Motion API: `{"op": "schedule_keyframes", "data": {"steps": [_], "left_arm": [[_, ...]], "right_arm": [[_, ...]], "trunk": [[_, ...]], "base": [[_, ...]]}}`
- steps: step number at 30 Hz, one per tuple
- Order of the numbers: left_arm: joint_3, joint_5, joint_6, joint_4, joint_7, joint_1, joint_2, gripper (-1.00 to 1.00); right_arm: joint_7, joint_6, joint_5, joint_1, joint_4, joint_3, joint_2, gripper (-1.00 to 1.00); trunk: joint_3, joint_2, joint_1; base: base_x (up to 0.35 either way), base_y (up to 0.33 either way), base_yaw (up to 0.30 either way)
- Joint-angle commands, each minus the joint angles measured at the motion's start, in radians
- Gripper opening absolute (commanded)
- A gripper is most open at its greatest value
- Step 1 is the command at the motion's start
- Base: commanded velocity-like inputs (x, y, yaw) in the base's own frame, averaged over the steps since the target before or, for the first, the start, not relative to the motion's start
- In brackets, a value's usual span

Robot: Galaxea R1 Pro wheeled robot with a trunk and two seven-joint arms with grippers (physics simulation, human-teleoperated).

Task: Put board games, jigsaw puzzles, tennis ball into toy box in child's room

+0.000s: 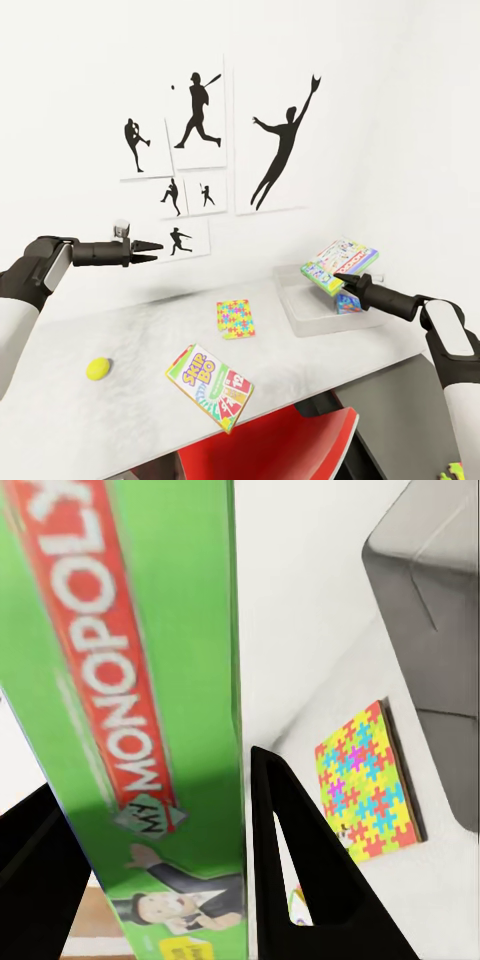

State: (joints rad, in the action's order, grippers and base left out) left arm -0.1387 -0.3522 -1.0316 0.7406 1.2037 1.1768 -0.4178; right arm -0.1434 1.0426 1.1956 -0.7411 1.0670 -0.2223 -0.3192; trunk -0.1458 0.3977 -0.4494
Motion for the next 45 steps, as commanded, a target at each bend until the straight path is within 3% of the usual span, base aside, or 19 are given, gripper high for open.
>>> {"op": "schedule_keyframes", "data": {"steps": [1, 27, 33, 37, 41, 45], "left_arm": [[-0.004, -0.002, -0.005, 0.0, 0.002, 0.001, -0.001, 1.0], [-0.006, 0.0, -0.005, 0.0, 0.002, 0.001, -0.002, 1.0], [-0.004, 0.002, -0.005, -0.001, 0.003, 0.001, -0.007, 1.0], [-0.004, 0.002, -0.007, -0.001, 0.004, 0.001, -0.014, 1.0], [-0.004, 0.002, -0.009, -0.001, 0.004, 0.001, -0.017, 1.0], [-0.004, 0.0, -0.011, -0.002, 0.004, 0.001, -0.018, 1.0]], "right_arm": [[-0.01, 0.005, -0.008, -0.001, -0.002, -0.002, 0.0, -1.0], [-0.005, 0.005, -0.012, -0.004, -0.007, 0.013, 0.006, -1.0], [0.12, 0.005, -0.009, -0.011, -0.006, 0.013, 0.019, -1.0], [0.197, 0.005, -0.006, -0.022, -0.013, 0.024, 0.045, -1.0], [0.228, 0.005, -0.006, -0.074, -0.09, 0.032, 0.06, -1.0], [0.239, 0.005, -0.009, -0.163, -0.234, 0.036, 0.064, -1.0]], "trunk": [[-0.002, 0.002, -0.001], [-0.002, 0.002, -0.001], [-0.002, 0.002, -0.001], [-0.002, 0.002, -0.001], [-0.002, 0.002, -0.001], [-0.002, 0.002, -0.001]], "base": [[0.004, 0.0, 0.0], [0.0, 0.0, 0.0], [0.0, 0.0, 0.0], [0.0, 0.0, 0.0], [0.0, 0.0, 0.0], [0.0, 0.0, 0.0]]}}
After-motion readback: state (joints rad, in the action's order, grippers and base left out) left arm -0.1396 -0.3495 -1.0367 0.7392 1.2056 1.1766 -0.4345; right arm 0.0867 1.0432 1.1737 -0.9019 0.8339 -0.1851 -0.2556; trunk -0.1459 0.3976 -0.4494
